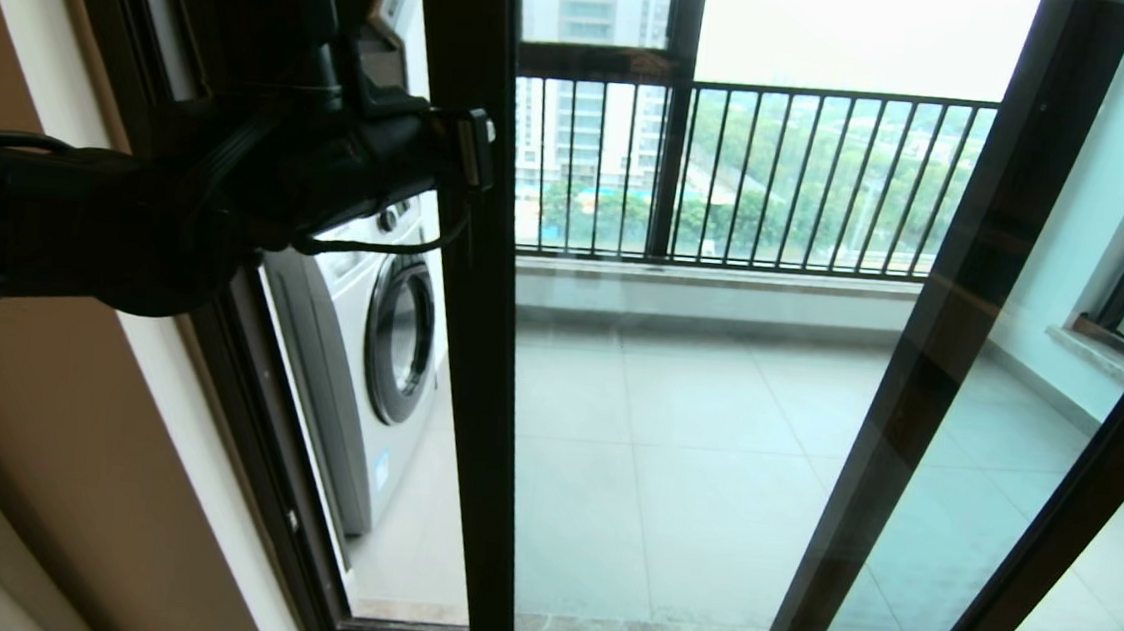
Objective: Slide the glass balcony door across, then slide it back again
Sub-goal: Close the slid door
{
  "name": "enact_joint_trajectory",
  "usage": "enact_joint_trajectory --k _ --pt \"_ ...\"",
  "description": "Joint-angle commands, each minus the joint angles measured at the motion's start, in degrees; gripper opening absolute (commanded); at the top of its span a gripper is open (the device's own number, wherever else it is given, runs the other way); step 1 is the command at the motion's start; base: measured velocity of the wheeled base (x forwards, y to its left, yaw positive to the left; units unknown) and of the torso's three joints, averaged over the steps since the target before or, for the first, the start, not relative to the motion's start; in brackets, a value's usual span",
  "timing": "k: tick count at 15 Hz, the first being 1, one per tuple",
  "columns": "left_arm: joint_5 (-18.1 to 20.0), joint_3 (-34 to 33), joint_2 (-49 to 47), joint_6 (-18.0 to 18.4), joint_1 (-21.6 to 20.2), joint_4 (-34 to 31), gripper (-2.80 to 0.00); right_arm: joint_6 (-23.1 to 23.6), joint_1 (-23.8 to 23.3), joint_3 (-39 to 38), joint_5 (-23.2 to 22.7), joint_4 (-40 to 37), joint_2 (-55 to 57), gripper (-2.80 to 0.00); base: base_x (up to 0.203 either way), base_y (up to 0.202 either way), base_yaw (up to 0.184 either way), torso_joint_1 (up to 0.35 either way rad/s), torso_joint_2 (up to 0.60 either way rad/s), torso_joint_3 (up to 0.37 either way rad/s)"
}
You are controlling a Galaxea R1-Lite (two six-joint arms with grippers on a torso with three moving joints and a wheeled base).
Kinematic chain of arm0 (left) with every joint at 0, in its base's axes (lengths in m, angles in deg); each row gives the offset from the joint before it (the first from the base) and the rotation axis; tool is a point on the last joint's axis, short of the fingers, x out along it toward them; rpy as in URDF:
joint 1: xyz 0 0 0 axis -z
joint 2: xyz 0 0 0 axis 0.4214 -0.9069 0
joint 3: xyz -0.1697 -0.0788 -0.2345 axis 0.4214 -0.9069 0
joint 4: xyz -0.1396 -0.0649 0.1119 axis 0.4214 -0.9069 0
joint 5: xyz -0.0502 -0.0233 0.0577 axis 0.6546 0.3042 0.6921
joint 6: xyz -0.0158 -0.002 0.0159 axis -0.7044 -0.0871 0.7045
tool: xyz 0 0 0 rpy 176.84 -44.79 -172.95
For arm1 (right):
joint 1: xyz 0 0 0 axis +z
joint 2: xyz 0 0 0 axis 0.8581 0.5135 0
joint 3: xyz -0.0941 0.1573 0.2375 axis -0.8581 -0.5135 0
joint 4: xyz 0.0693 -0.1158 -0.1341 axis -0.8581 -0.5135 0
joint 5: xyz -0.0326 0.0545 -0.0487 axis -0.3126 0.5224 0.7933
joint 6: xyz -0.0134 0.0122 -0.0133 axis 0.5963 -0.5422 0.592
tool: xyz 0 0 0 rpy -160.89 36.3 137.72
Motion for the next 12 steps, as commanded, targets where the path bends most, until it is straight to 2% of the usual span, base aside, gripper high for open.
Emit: enact_joint_trajectory --k 1,4,6,7,9,11,12 --pt "-2.2 3.6 -5.3 0.0 2.4 0.2 -2.8 0.1 0.0 -0.6 0.0 0.0 0.1 -2.8 0.0 0.0 0.0 0.0 0.0 0.0" --pt "-5.4 7.1 -9.4 0.3 3.4 0.2 -2.8 0.1 0.0 -0.6 0.0 0.0 0.1 -2.8 0.0 0.0 0.0 0.0 0.0 0.0" --pt "-12.4 10.3 -12.6 1.5 3.2 0.2 -2.8 0.1 0.0 -0.6 0.0 0.0 0.1 -2.8 0.0 0.0 0.0 0.0 0.0 0.0" --pt "-13.9 10.8 -13.0 1.7 3.0 0.2 -2.8 0.1 0.0 -0.7 0.0 0.0 0.1 -2.8 0.0 0.0 0.0 0.0 0.0 0.0" --pt "-14.2 10.4 -12.6 2.1 2.4 -0.2 -2.8 0.1 0.0 -0.6 0.0 0.0 0.1 -2.8 0.0 0.0 0.0 0.0 0.0 0.0" --pt "-16.1 10.3 -13.2 5.5 1.3 -0.4 -2.8 0.1 0.0 -0.6 0.0 0.0 0.1 -2.8 0.0 0.0 0.0 0.0 0.0 0.0" --pt "-17.5 10.3 -13.6 6.0 0.8 -0.2 -2.8 0.1 0.0 -0.7 0.0 0.0 0.1 -2.8 0.0 0.0 0.0 0.0 0.0 0.0"
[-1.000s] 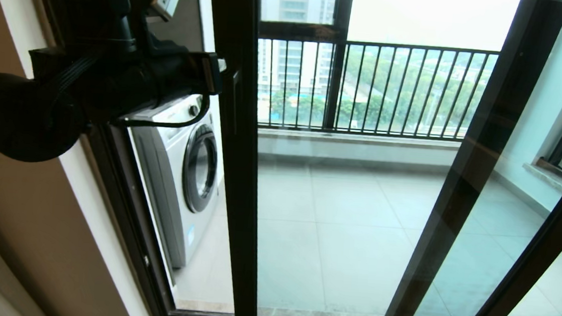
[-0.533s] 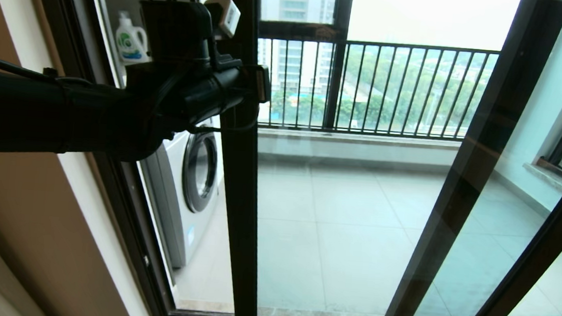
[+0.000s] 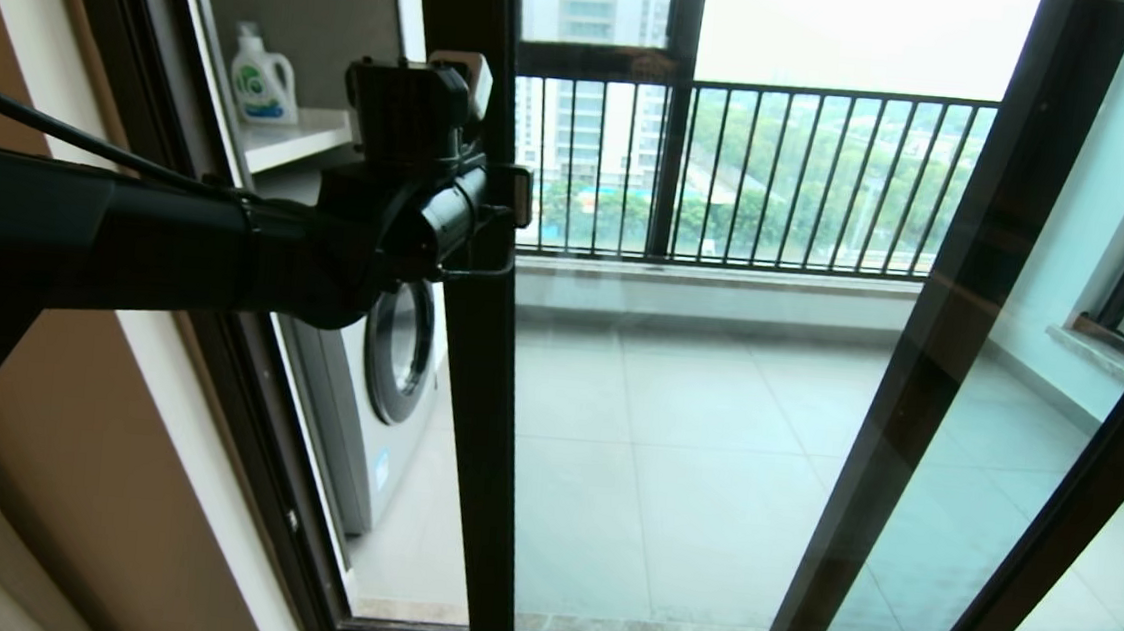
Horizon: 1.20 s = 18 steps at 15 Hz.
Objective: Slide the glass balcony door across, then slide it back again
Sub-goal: Close the slid door
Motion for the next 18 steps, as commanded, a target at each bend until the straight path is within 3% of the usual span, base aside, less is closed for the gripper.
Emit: enact_joint_trajectory --k 1,8,18 --pt "-1.5 -0.1 -0.6 0.5 -1.1 0.3 -2.8 0.0 0.0 -0.7 0.0 0.0 0.1 -2.8 0.0 0.0 0.0 0.0 0.0 0.0" --pt "-4.0 -0.1 -0.5 1.6 -5.2 0.0 -2.8 0.0 0.0 -0.6 0.0 0.0 0.1 -2.8 0.0 0.0 0.0 0.0 0.0 0.0" --pt "-4.0 -2.1 1.4 1.5 -8.7 0.3 -2.8 0.0 0.0 -0.6 0.0 0.0 0.1 -2.8 0.0 0.0 0.0 0.0 0.0 0.0"
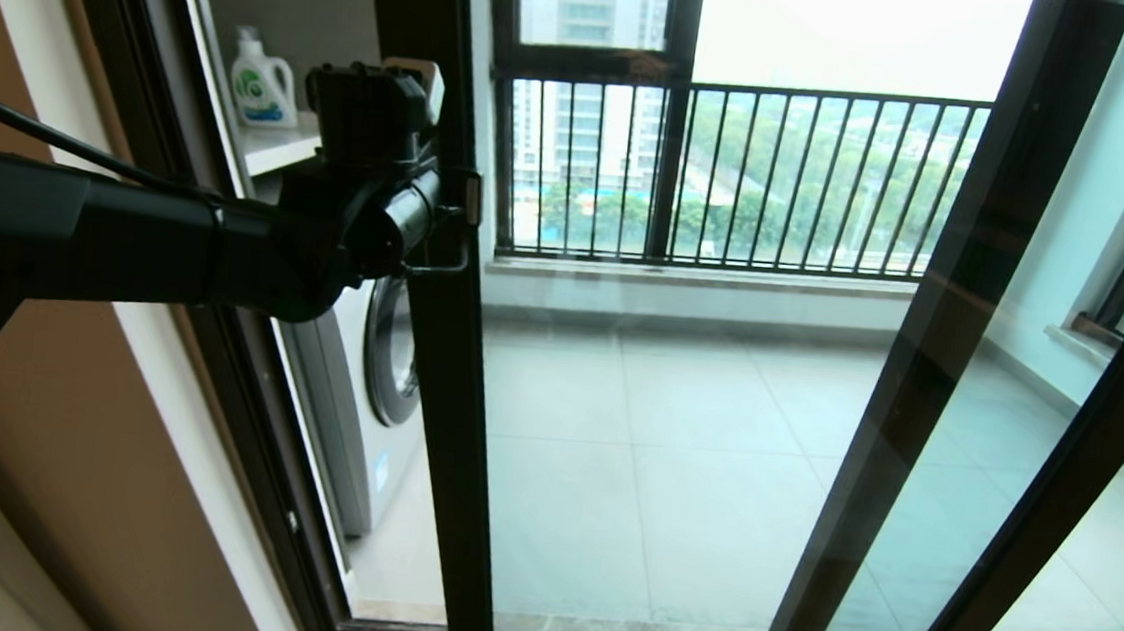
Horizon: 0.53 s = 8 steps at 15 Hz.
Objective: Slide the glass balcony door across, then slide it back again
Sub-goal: Close the slid door
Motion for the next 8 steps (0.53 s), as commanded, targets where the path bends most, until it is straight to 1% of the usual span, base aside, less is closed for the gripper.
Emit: enact_joint_trajectory --k 1,4,8 --pt "0.1 -0.7 1.5 -0.1 -1.4 0.3 -2.8 0.1 0.0 -0.7 0.0 0.0 0.1 -2.8 0.0 0.0 0.0 0.0 0.0 0.0" --pt "0.4 -2.8 2.8 -0.3 -3.6 0.6 -2.8 0.1 0.0 -0.6 0.0 0.0 0.1 -2.8 0.0 0.0 0.0 0.0 0.0 0.0" --pt "0.8 -3.2 3.5 -0.8 -7.5 0.6 -2.8 0.0 0.0 -0.6 0.0 0.0 0.1 -2.8 0.0 0.0 0.0 0.0 0.0 0.0"
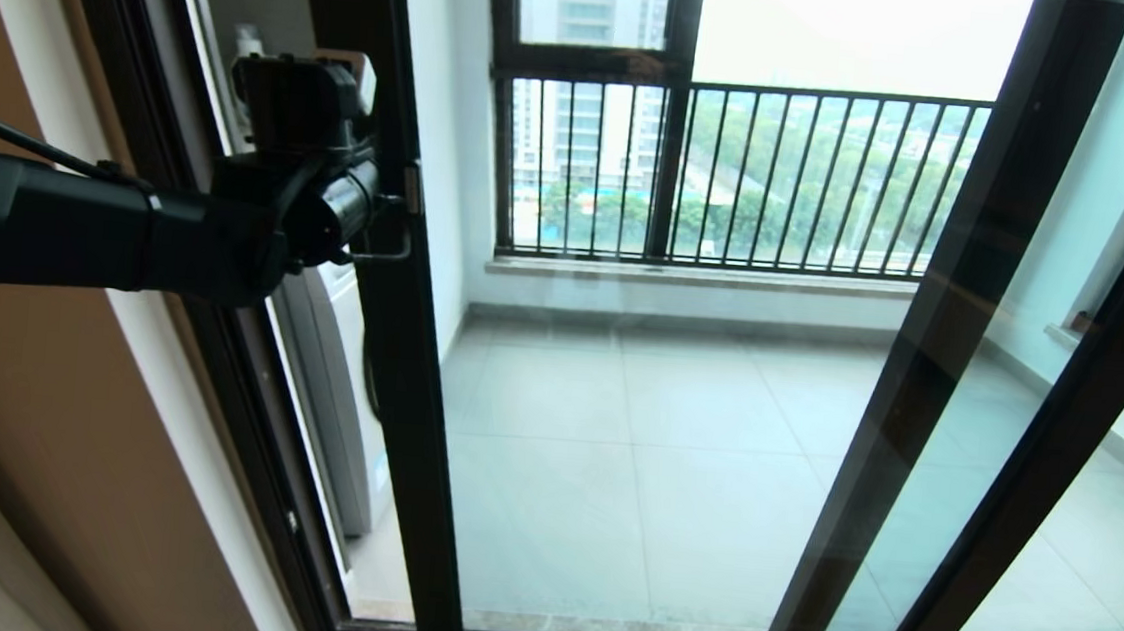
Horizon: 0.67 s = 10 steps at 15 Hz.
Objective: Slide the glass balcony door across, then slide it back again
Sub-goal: Close the slid door
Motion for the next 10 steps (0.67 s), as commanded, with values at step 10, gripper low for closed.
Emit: enact_joint_trajectory --k 10 --pt "4.7 -3.3 4.2 -2.2 -9.6 0.2 -2.8 0.0 0.0 -0.7 -0.1 0.0 0.1 -2.8 0.0 0.0 0.0 0.0 0.0 0.0"
